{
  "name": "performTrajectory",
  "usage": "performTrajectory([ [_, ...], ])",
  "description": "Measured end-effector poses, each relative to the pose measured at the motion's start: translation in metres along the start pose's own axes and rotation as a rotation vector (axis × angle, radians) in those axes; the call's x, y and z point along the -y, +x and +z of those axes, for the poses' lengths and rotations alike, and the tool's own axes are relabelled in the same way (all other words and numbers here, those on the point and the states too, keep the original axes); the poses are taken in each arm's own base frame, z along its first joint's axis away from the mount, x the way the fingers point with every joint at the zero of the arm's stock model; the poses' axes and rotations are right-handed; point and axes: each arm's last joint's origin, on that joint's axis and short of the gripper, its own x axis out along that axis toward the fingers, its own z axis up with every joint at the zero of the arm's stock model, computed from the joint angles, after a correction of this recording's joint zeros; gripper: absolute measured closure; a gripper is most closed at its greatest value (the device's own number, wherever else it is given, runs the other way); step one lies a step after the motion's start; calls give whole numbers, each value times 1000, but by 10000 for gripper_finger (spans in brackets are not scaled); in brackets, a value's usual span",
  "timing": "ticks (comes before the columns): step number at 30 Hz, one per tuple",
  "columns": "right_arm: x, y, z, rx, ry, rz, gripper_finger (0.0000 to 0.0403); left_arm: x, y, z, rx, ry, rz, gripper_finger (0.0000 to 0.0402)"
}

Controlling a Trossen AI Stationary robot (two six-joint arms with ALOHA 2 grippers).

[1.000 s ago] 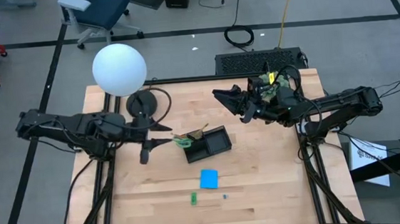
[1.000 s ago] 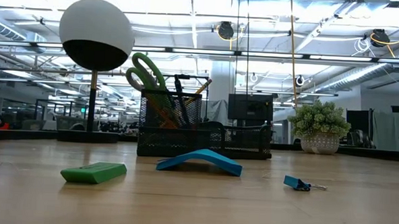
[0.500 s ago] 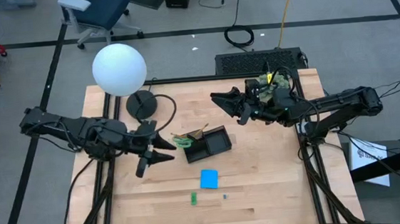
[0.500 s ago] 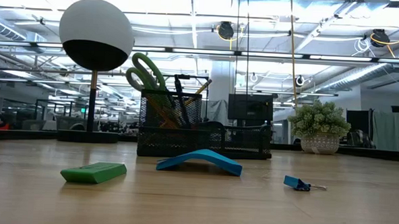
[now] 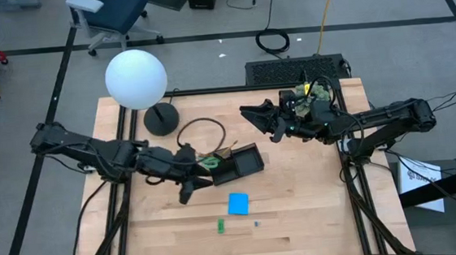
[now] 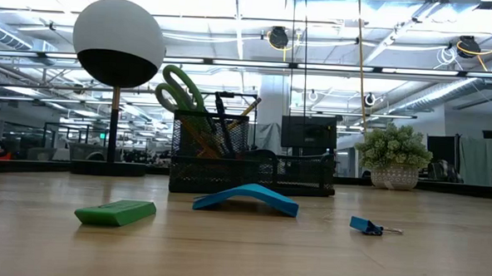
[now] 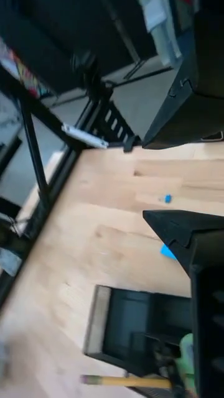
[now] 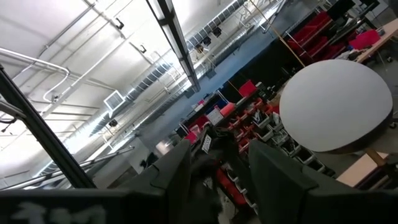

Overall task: Pick and place office supplies into organizer
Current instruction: Put the green eraser into the black desk organizer

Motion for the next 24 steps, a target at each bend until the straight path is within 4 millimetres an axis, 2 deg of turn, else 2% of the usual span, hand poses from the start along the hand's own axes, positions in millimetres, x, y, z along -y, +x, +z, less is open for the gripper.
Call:
performTrajectory([
  [8,0,0,0,0,0,0,252,-5,20,-9,-30,-158,86,238],
  [16,0,0,0,0,0,0,252,-14,41,-35,-174,-432,280,238],
  [20,0,0,0,-5,-1,-4,252,-10,42,-43,-278,-491,442,238],
  [24,1,0,-1,-6,-2,-5,252,-1,38,-42,-312,-541,575,238],
])
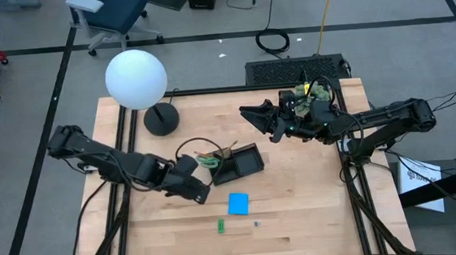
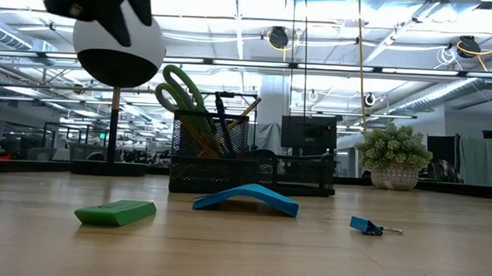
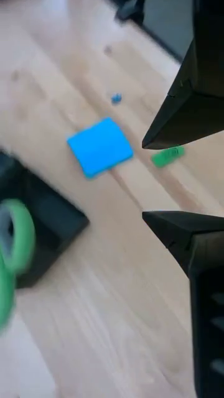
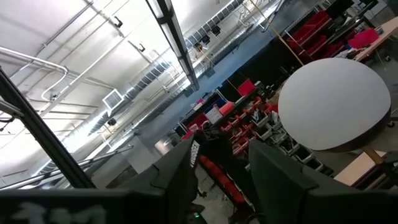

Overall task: Pick and place office supplies into organizer
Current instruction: Put the green eraser into the black desk organizer

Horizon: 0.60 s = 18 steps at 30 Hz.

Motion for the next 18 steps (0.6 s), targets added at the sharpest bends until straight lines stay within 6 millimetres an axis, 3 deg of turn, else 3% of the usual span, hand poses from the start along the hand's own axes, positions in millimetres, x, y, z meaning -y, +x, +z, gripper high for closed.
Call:
performTrajectory([
  [8,0,0,0,0,0,0,252,17,4,-13,-50,4,53,238],
  [18,0,0,0,0,0,0,252,50,41,-40,-197,54,117,238],
])
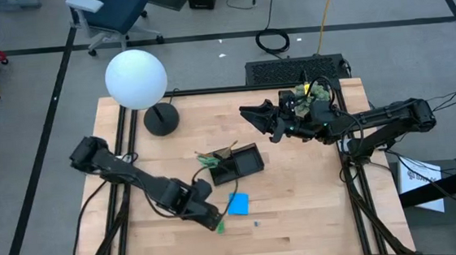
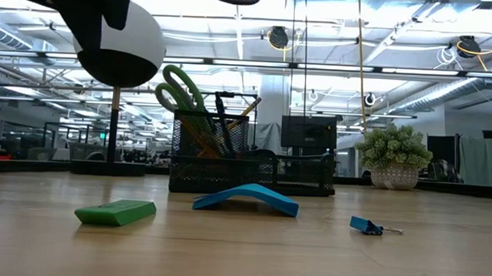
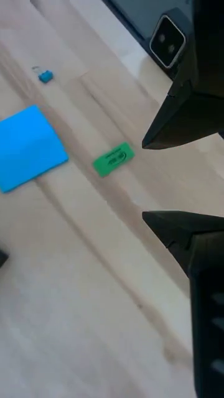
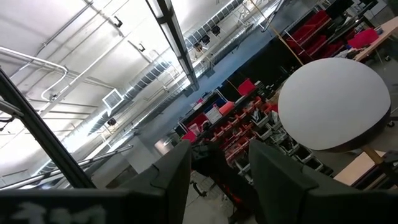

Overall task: Pick and place office supplies into organizer
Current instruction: Put the green eraser into the black desk organizer

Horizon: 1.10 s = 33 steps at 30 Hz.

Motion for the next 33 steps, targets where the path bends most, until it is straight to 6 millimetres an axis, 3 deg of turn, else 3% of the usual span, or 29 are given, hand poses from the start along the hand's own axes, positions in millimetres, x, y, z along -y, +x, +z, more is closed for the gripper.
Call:
performTrajectory([
  [5,0,0,0,-2,0,-2,252,11,7,-2,-9,-91,3,238],
  [21,0,0,-1,-6,-1,-5,252,51,64,-8,-31,-331,78,238],
  [33,0,0,-1,-6,-1,-5,252,55,81,-9,-24,-427,113,238],
])
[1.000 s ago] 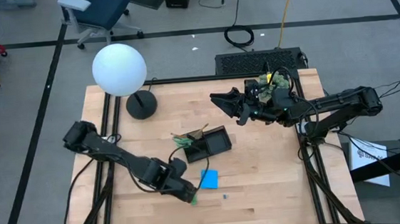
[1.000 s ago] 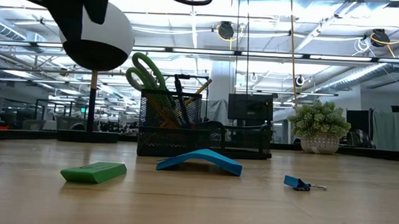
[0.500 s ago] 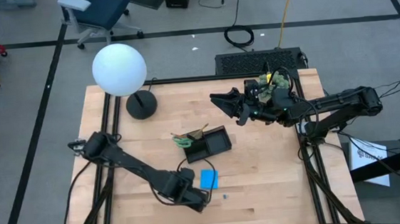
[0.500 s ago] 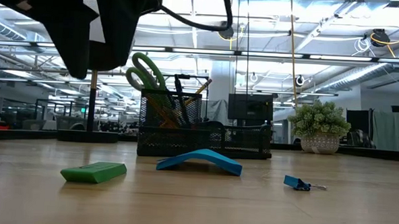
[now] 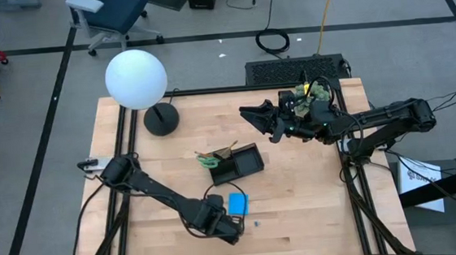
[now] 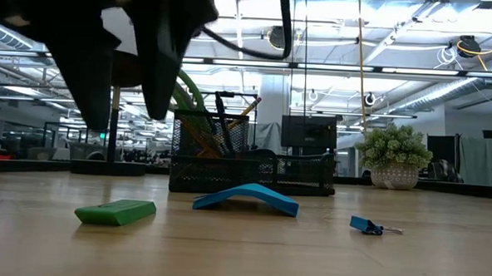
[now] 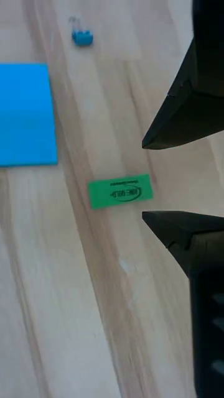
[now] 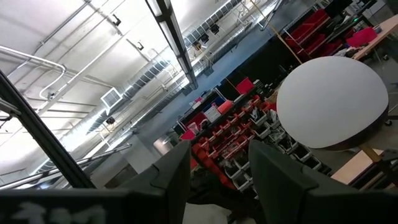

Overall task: Pick and place office supplies into organizer
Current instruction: Put the green eraser into the black desk organizer

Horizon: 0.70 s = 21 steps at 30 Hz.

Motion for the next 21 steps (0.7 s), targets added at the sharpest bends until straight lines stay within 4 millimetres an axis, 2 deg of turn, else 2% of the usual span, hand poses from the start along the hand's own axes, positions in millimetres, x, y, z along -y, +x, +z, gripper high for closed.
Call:
performTrajectory([
  [13,0,0,0,0,0,0,252,3,23,-5,-5,-33,19,238],
  [21,0,0,0,-2,-1,-2,252,5,46,-4,5,-58,44,238],
])
